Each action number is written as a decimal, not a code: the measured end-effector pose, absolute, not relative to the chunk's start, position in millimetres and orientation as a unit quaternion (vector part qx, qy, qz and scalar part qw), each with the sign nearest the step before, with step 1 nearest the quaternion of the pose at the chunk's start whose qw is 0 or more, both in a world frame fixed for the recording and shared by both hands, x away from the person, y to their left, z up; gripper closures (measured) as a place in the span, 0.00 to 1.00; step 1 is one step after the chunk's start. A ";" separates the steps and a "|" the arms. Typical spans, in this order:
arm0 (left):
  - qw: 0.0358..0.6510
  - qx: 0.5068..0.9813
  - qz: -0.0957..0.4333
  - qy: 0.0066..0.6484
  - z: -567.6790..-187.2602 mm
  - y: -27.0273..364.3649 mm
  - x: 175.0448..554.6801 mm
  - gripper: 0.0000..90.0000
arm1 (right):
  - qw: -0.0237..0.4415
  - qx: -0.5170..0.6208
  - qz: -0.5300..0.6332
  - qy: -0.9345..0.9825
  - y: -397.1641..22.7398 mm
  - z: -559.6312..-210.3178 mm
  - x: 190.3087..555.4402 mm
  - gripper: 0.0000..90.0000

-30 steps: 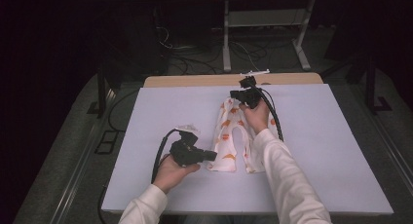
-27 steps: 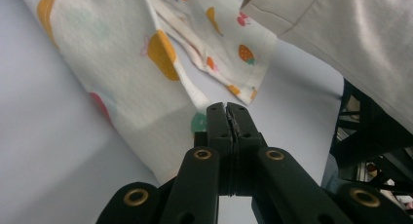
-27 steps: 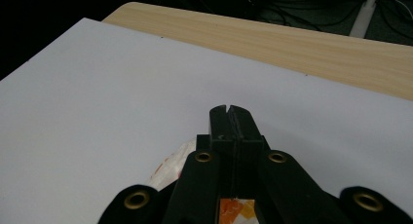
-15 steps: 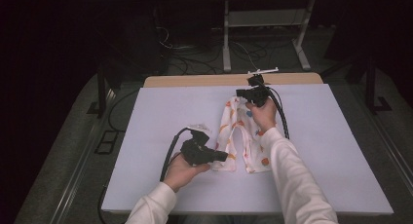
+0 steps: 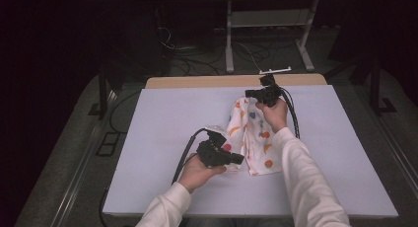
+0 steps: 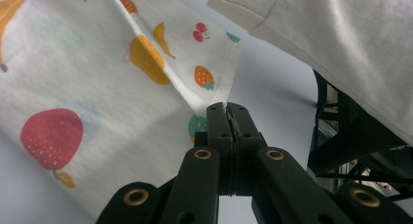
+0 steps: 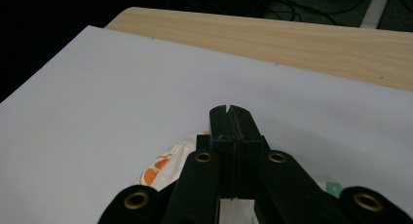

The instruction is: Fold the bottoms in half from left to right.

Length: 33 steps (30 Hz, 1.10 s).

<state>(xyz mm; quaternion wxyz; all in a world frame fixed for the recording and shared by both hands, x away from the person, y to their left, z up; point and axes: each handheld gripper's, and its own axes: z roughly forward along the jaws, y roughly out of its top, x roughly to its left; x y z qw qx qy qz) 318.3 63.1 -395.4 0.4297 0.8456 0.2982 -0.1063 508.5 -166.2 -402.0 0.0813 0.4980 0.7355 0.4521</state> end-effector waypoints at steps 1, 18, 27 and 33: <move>0.431 0.845 -0.108 0.298 -395.5 60.5 318.3 0.99 | 0.080 0.499 0.452 0.735 -168.2 -402.4 509.2 0.98; 0.428 0.848 -0.122 0.288 -403.5 18.7 326.6 0.99 | 0.065 0.494 0.454 0.739 -191.5 -416.2 520.9 0.98; 0.428 0.846 -0.127 0.290 -408.6 -0.2 330.8 0.99 | 0.058 0.495 0.452 0.740 -202.7 -422.8 529.0 0.98; 0.432 0.843 -0.131 0.293 -410.7 -11.6 333.4 0.99 | 0.057 0.494 0.449 0.742 -205.9 -426.8 531.8 0.98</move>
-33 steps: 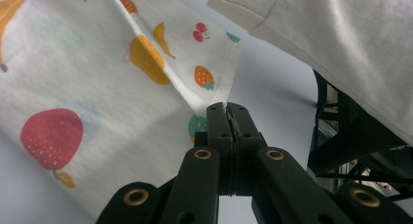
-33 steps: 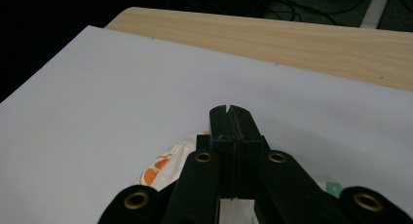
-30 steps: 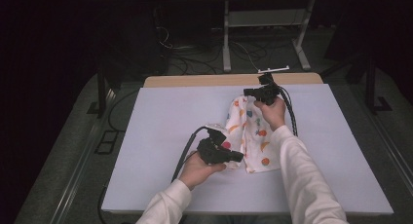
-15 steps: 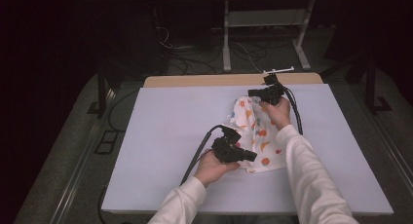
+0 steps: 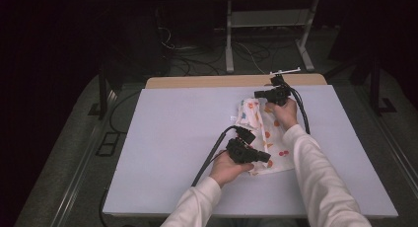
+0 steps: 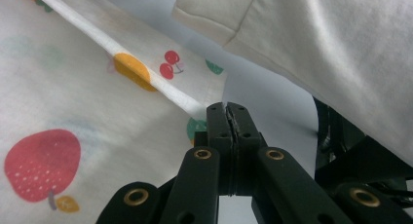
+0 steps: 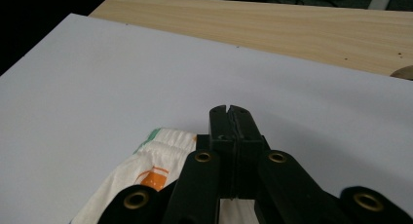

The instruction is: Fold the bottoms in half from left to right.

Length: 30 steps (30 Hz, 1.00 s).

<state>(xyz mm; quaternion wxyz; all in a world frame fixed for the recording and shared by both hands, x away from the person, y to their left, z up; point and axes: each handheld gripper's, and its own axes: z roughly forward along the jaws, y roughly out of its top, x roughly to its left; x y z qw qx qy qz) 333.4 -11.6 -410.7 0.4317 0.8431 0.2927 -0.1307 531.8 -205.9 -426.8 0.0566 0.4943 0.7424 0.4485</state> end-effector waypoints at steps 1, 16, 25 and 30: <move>0.431 0.844 -0.131 0.291 -411.2 -13.3 333.8 0.99 | 0.057 0.494 0.447 0.744 -206.5 -427.3 532.0 0.98; 0.439 0.839 -0.136 0.292 -418.5 -36.1 337.7 0.99 | 0.048 0.488 0.438 0.754 -213.3 -436.2 537.9 0.98; 0.446 0.836 -0.143 0.287 -422.6 -52.9 340.1 0.99 | 0.045 0.497 0.439 0.747 -228.1 -433.5 531.7 0.72; 0.447 0.835 -0.143 0.287 -424.6 -59.9 341.7 0.99 | 0.053 0.498 0.444 0.743 -240.7 -428.7 522.3 0.55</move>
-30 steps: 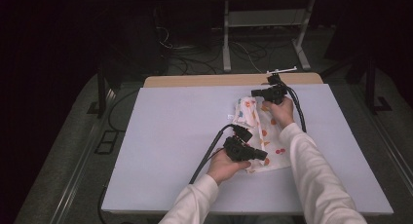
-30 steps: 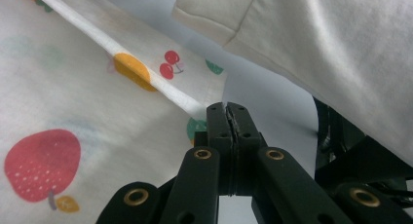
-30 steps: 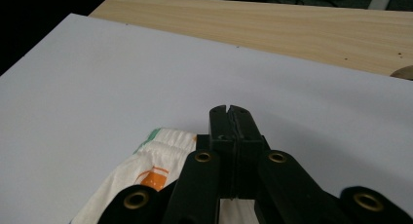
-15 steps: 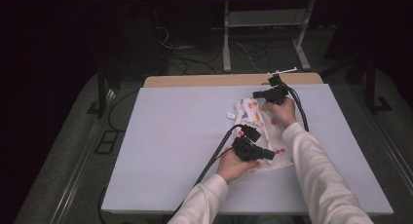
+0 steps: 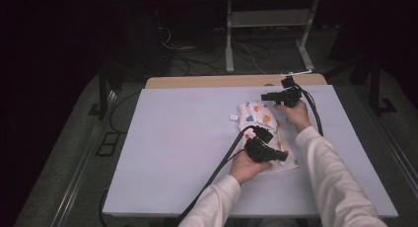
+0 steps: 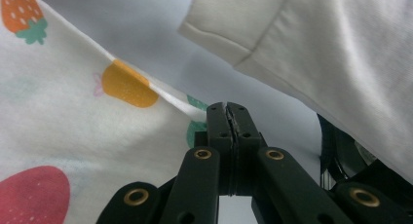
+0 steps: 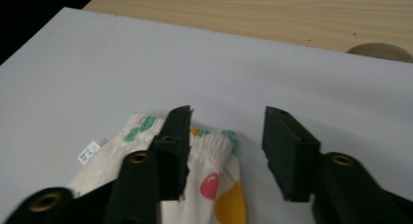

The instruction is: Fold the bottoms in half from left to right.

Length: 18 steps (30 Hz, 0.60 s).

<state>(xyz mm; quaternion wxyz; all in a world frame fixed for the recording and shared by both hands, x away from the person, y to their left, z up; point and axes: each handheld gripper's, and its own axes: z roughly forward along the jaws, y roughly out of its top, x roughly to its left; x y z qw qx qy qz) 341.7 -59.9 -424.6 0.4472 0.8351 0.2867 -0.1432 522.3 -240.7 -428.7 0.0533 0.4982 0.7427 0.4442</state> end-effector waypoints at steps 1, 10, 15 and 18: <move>0.447 0.835 -0.145 0.288 -424.5 -61.3 342.2 0.99 | 0.055 0.500 0.444 0.742 -242.4 -428.0 520.1 0.51; 0.443 0.837 -0.145 0.288 -426.0 -72.4 347.2 0.99 | 0.056 0.504 0.445 0.738 -255.6 -421.7 507.9 0.21; 0.437 0.840 -0.146 0.288 -427.7 -79.7 350.3 0.99 | 0.054 0.503 0.449 0.736 -260.4 -419.3 501.7 0.14; 0.434 0.840 -0.146 0.291 -428.7 -84.9 351.3 0.99 | 0.052 0.505 0.447 0.737 -262.9 -418.7 499.5 0.10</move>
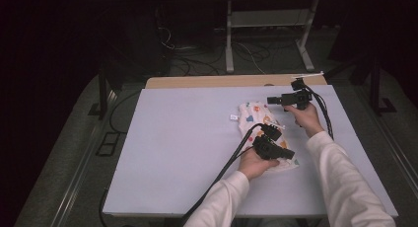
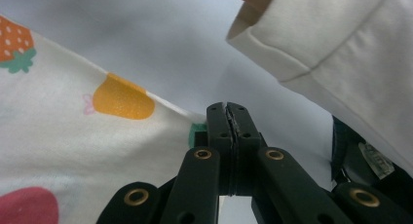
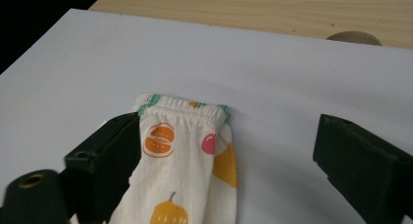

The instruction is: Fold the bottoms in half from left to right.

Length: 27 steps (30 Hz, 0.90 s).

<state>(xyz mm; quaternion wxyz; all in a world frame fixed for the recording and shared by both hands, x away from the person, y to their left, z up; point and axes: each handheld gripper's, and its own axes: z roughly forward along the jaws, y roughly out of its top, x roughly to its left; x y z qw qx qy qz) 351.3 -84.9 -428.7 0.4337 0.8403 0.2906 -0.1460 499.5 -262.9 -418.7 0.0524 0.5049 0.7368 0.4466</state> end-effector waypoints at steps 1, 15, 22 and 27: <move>0.433 0.841 -0.147 0.290 -428.8 -86.4 351.7 0.99 | 0.053 0.506 0.447 0.736 -263.8 -418.3 498.4 0.08; 0.401 0.852 -0.156 0.299 -444.6 -104.7 355.0 0.98 | 0.045 0.506 0.438 0.741 -269.2 -425.1 488.3 0.01; 0.419 0.849 -0.123 0.299 -440.6 -102.4 350.1 0.58 | 0.042 0.501 0.440 0.744 -268.6 -429.8 481.9 0.00; 0.437 0.838 -0.127 0.300 -435.4 -89.8 352.7 0.37 | 0.048 0.499 0.443 0.743 -268.7 -428.2 476.4 0.00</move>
